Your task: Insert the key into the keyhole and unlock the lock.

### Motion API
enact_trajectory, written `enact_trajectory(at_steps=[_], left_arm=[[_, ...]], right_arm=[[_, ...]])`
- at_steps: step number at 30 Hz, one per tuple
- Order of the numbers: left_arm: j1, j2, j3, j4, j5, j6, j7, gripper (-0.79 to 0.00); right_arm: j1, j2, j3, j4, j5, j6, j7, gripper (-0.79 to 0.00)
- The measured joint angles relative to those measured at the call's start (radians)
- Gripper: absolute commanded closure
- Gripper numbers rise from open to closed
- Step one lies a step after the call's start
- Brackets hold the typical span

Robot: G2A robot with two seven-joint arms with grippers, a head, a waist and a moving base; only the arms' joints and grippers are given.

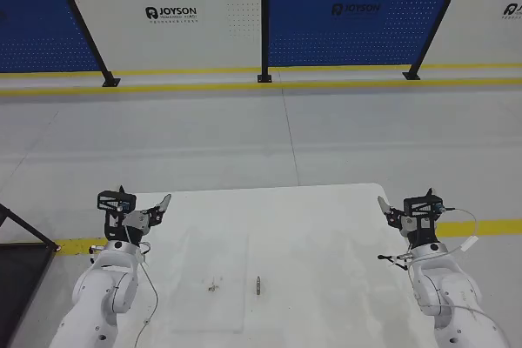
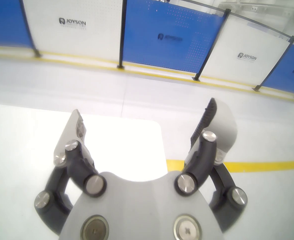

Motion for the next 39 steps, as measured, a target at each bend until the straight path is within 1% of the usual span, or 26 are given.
enact_trajectory(at_steps=[2, 5, 11, 14, 15, 17, 19, 21, 23, 24, 27, 30, 32, 33, 35, 36, 37, 39], left_arm=[[0.003, 0.000, 0.005, -0.004, 0.020, 0.002, -0.003, -0.785], [0.044, 0.000, 0.019, -0.049, 0.069, -0.018, -0.019, -0.785], [0.210, 0.004, 0.031, -0.202, 0.178, -0.053, -0.051, -0.785], [0.296, 0.007, 0.052, -0.278, 0.242, -0.105, -0.106, -0.785], [0.328, 0.008, 0.063, -0.304, 0.269, -0.125, -0.140, -0.785], [0.367, 0.010, 0.089, -0.337, 0.316, -0.153, -0.199, -0.785], [0.395, 0.011, 0.131, -0.358, 0.379, -0.188, -0.269, -0.785], [0.398, 0.009, 0.185, -0.351, 0.445, -0.196, -0.333, -0.785], [0.385, 0.005, 0.242, -0.323, 0.515, -0.174, -0.379, -0.785], [0.369, 0.000, 0.284, -0.297, 0.542, -0.150, -0.410, -0.785], [0.314, -0.015, 0.375, -0.224, 0.568, -0.090, -0.487, -0.785], [0.257, -0.030, 0.439, -0.157, 0.567, -0.027, -0.553, -0.785], [0.230, -0.037, 0.463, -0.131, 0.570, 0.006, -0.585, -0.785], [0.219, -0.041, 0.476, -0.122, 0.570, 0.024, -0.598, -0.748], [0.210, -0.045, 0.488, -0.116, 0.575, 0.044, -0.611, -0.631], [0.206, -0.046, 0.490, -0.114, 0.583, 0.059, -0.618, -0.554], [0.204, -0.047, 0.491, -0.113, 0.587, 0.072, -0.622, -0.539], [0.200, -0.050, 0.491, -0.109, 0.580, 0.093, -0.628, -0.536]], right_arm=[[0.000, 0.000, 0.000, 0.000, 0.000, 0.000, 0.000, -0.785], [0.000, 0.000, 0.000, 0.000, 0.000, 0.000, 0.000, -0.785], [0.000, 0.000, 0.000, 0.000, 0.000, 0.000, 0.000, -0.785], [0.000, 0.000, 0.000, 0.000, 0.000, 0.000, 0.000, -0.785], [0.000, 0.000, 0.000, 0.000, 0.000, 0.000, 0.000, -0.785], [0.000, 0.000, 0.000, 0.000, 0.000, 0.000, 0.000, -0.785], [0.000, 0.000, 0.000, 0.000, 0.000, 0.000, 0.000, -0.785], [0.000, 0.000, 0.000, 0.000, 0.000, 0.000, 0.000, -0.785], [0.000, 0.000, 0.000, 0.000, 0.000, 0.000, 0.000, -0.785], [0.000, 0.000, 0.000, 0.000, 0.000, 0.000, 0.000, -0.785], [0.000, 0.000, 0.000, 0.000, 0.000, 0.000, 0.000, -0.785], [0.000, 0.000, 0.000, 0.000, 0.000, 0.000, 0.000, -0.785], [0.000, 0.000, 0.000, 0.000, 0.000, 0.000, 0.000, -0.785], [0.000, 0.000, 0.000, 0.000, 0.000, 0.000, 0.000, -0.785], [0.000, 0.000, 0.000, 0.000, 0.000, 0.000, 0.000, -0.785], [0.000, 0.000, 0.000, 0.000, 0.000, 0.000, 0.000, -0.785], [0.000, 0.000, 0.000, 0.000, 0.000, 0.000, 0.000, -0.785], [0.000, 0.000, 0.000, 0.000, 0.000, 0.000, 0.000, -0.785]])
